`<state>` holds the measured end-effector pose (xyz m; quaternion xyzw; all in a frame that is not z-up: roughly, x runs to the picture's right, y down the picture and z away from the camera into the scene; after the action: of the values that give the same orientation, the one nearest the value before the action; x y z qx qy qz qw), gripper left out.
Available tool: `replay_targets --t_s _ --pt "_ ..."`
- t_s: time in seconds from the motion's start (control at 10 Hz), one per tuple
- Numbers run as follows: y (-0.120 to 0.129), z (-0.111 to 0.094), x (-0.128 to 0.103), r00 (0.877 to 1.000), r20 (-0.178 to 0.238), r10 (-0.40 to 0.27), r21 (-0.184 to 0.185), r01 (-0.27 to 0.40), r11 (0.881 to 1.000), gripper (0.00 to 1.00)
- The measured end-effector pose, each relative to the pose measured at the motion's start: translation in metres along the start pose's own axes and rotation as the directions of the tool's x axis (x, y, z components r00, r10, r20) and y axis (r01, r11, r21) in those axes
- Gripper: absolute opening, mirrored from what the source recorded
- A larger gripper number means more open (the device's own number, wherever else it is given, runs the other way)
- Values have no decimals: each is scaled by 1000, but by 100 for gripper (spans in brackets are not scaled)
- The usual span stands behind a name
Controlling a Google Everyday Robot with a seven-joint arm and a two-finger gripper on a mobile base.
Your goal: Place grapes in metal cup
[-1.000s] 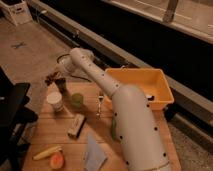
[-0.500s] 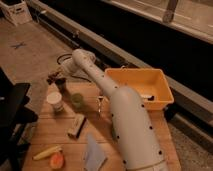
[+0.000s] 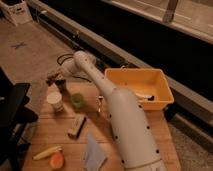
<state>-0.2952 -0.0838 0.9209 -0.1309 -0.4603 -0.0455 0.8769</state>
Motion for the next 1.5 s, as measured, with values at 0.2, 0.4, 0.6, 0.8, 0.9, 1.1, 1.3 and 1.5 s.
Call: replay_targets --t_s 0.2,0.4,0.6,0.8,0.9,1.1,1.3,1.5 --pt "5 3 2 1000 12 17 -11 -16 1000 19" --pt "10 6 5 999 22 40 -20 -39 999 39" --pt "16 8 8 997 33 64 -27 -63 998 60" --pt "19 10 10 996 40 78 -32 -77 997 66" --pt "21 11 11 995 43 85 -36 -83 996 66" --pt "24 12 11 995 45 91 -40 -89 995 66" --pt "23 8 11 995 43 91 -32 -89 995 66" --pt "17 -9 10 997 29 77 -9 -76 997 66"
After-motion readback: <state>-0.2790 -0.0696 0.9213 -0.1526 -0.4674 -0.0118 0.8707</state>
